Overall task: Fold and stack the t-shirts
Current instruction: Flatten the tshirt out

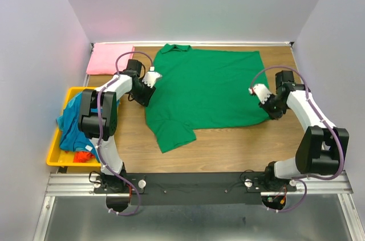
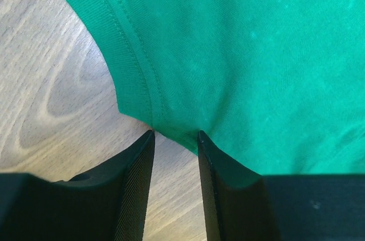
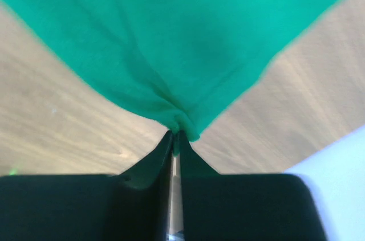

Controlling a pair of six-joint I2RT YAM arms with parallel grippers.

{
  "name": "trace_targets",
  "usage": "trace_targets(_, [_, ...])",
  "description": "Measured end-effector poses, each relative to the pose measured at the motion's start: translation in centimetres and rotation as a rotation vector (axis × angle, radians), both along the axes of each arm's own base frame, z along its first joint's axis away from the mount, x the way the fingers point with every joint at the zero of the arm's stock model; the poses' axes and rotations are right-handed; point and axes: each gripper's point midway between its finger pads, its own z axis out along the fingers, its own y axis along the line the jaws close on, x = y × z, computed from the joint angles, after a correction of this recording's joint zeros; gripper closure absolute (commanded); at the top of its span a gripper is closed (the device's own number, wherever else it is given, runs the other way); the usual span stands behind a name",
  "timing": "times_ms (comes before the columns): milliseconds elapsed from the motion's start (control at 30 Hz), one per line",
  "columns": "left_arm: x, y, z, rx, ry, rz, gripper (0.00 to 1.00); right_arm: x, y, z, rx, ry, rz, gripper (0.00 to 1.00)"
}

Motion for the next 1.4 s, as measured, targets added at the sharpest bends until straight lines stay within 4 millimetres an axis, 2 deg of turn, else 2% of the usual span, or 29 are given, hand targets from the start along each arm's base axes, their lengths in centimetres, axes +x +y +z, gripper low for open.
trace_targets(100, [-0.1, 0.1, 0.0, 0.007, 0.005, -0.008, 0.43, -1.8, 0.2, -1.2, -0.016, 0.062, 0.061, 0.56])
trace_targets(200, [-0.6, 0.3, 0.2, 0.014, 0.02, -0.024, 0.39, -2.9, 0.4, -0.8, -0.02, 0.089, 0.105, 0.56])
trace_targets(300, [-1.5, 0.4, 1.2, 0.013, 0.031, -0.061, 0.38, -3.3, 0.4, 0.5, -0.022, 0.079, 0.11, 0.56])
trace_targets(400, [-2.0, 0.1, 3.8, 0.001, -0.011, -0.12, 0.38, -2.1, 0.8, 2.1, 0.004, 0.05, 0.078, 0.6])
trace_targets(467, [-2.7, -0.9, 6.2, -0.014, -0.063, -0.199, 0.39, -0.3, 1.3, 3.0, 0.045, 0.035, 0.038, 0.66])
trace_targets(533, [-3.8, -2.4, 7.8, -0.028, -0.102, -0.285, 0.41, 1.2, 1.9, 2.8, 0.089, 0.046, -0.003, 0.71])
trace_targets(600, [-5.7, -5.1, 8.8, -0.042, -0.126, -0.401, 0.42, 2.0, 2.5, 1.3, 0.131, 0.096, -0.06, 0.72])
trace_targets(667, [-8.2, -7.3, 8.4, -0.053, -0.116, -0.509, 0.43, 1.9, 2.9, -0.2, 0.16, 0.157, -0.109, 0.72])
trace_targets(733, [-10.9, -8.9, 6.7, -0.051, -0.065, -0.596, 0.43, 1.6, 3.3, -1.5, 0.182, 0.21, -0.157, 0.72])
trace_targets(867, [-15.3, -9.7, 3.1, 0.0, 0.04, -0.693, 0.47, 1.7, 3.6, -2.8, 0.196, 0.237, -0.221, 0.73])
trace_targets(1000, [-17.4, -9.9, 0.6, 0.062, 0.098, -0.749, 0.48, 1.2, 3.6, -4.4, 0.194, 0.261, -0.256, 0.73])
trace_targets(1100, [-18.2, -9.8, -0.4, 0.113, 0.111, -0.783, 0.5, 0.2, 3.2, -5.8, 0.163, 0.29, -0.267, 0.73])
trace_targets(1267, [-19.5, -10.4, -0.7, 0.199, 0.077, -0.897, 0.51, -1.0, 1.8, -7.2, 0.08, 0.306, -0.274, 0.73])
trace_targets(1400, [-22.3, -10.5, -0.6, 0.231, 0.077, -1.047, 0.51, -1.3, 0.8, -7.2, 0.03, 0.294, -0.257, 0.73])
